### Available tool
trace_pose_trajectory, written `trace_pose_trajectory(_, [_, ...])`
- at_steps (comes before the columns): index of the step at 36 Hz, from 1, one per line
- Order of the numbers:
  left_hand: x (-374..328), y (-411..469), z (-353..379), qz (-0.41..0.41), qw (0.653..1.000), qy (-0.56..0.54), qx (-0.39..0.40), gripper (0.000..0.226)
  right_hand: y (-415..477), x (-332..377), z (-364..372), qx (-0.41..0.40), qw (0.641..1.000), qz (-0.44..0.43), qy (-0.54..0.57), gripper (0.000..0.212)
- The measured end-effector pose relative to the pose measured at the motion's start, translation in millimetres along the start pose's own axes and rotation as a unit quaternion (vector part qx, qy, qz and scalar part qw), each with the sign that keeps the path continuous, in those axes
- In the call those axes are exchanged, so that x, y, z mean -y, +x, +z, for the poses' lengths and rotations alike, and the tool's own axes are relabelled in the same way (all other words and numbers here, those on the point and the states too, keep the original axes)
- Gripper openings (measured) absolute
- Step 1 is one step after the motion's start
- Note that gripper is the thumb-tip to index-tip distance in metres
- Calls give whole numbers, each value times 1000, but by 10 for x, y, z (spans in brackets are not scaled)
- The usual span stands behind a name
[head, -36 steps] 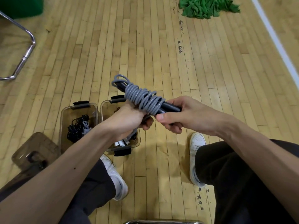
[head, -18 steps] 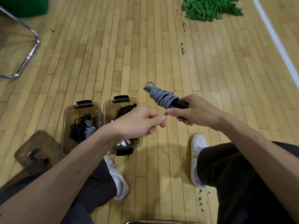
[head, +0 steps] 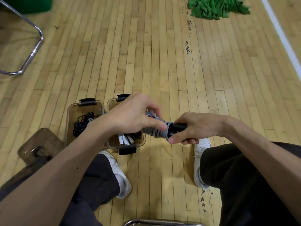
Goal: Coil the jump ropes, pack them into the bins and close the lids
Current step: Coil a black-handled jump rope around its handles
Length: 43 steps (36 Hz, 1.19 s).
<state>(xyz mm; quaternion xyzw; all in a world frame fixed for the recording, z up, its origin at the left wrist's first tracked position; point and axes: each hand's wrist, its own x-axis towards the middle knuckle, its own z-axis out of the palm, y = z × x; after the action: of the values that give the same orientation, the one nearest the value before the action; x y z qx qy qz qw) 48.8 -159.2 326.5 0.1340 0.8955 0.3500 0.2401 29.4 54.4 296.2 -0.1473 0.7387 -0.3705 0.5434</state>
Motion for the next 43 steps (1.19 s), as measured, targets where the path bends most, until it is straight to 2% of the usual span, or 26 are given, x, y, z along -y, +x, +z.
trace_pose_trajectory(5, [34, 26, -43, 1, 991, -128, 44, 47, -58, 21, -33, 83, 996, -30, 11, 24])
trace_pose_trajectory(12, [61, 23, -66, 12, 961, -242, 131, 18, -139, -14, -66, 190, 977, -85, 54, 28])
trace_pose_trajectory(19, [106, 115, -6, 6, 922, -371, 109, 10, -152, -32, -88, 240, 937, -165, 193, 26])
trace_pose_trajectory(23, [202, 103, 66, -18, 896, -443, 25, 12, -128, -37, -88, 218, 918, -181, 278, 44])
trace_pose_trajectory(26, [168, 105, 95, -51, 877, -477, -17, 15, -108, -37, -88, 170, 917, -181, 312, 50])
trace_pose_trajectory(28, [146, 153, 136, -78, 866, -490, -51, 19, -97, -26, -90, 126, 919, -174, 330, 40])
trace_pose_trajectory(30, [127, 184, 180, -93, 858, -498, -79, 24, -83, -13, -94, 68, 923, -161, 342, 15])
trace_pose_trajectory(31, [139, 201, 203, -105, 848, -511, -91, 27, -74, -18, -97, 42, 926, -152, 342, 13])
trace_pose_trajectory(34, [135, 197, 241, -135, 812, -561, -94, 29, -29, -19, -88, -6, 938, -118, 327, 15])
trace_pose_trajectory(40, [242, 122, 248, -187, 796, -571, -75, 32, 81, 15, -41, -35, 950, -70, 302, 31])
trace_pose_trajectory(43, [363, 49, 238, -209, 760, -613, -56, 35, 192, 36, 13, -51, 956, -47, 284, 32])
